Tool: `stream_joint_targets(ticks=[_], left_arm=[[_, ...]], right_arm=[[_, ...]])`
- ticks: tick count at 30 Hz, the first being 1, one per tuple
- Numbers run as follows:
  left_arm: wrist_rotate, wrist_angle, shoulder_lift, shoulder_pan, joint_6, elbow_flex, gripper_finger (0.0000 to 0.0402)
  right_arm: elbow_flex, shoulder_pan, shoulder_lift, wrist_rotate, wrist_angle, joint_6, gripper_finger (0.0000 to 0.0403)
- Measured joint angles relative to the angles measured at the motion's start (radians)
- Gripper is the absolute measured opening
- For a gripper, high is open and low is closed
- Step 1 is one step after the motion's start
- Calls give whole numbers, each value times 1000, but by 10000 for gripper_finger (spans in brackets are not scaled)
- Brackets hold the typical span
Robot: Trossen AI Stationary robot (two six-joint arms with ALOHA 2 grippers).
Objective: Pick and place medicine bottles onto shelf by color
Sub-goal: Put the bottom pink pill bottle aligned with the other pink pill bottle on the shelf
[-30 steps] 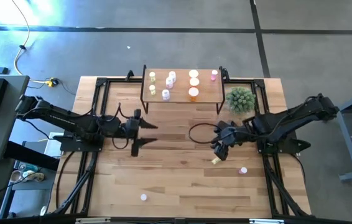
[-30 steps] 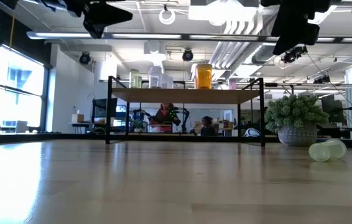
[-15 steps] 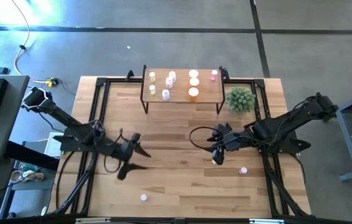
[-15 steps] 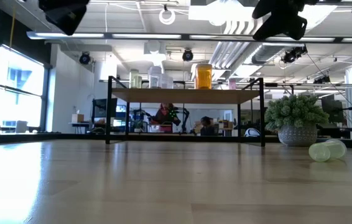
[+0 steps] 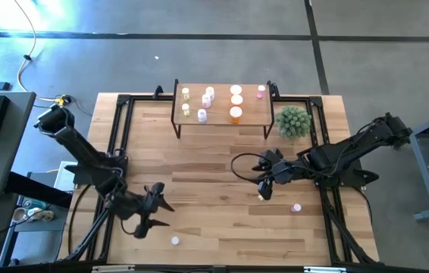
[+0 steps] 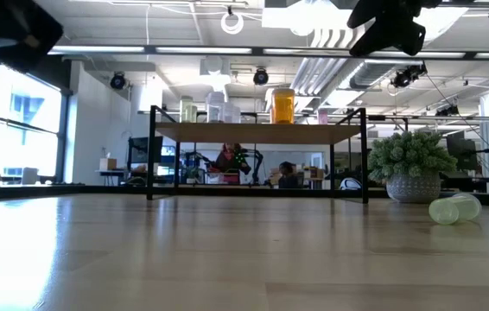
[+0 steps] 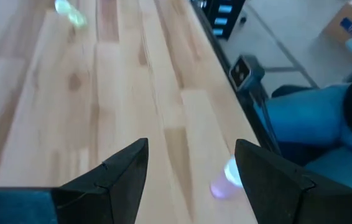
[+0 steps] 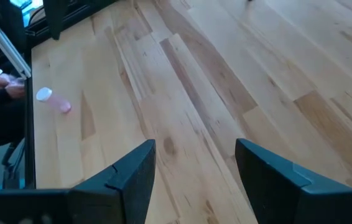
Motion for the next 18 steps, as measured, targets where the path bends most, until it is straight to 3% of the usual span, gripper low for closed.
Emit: stream_joint_targets(ticks=[18], left_arm=[[-108,173,266,-172,-213,0,229]], right_arm=[[0,0,0,1,5,2,211]])
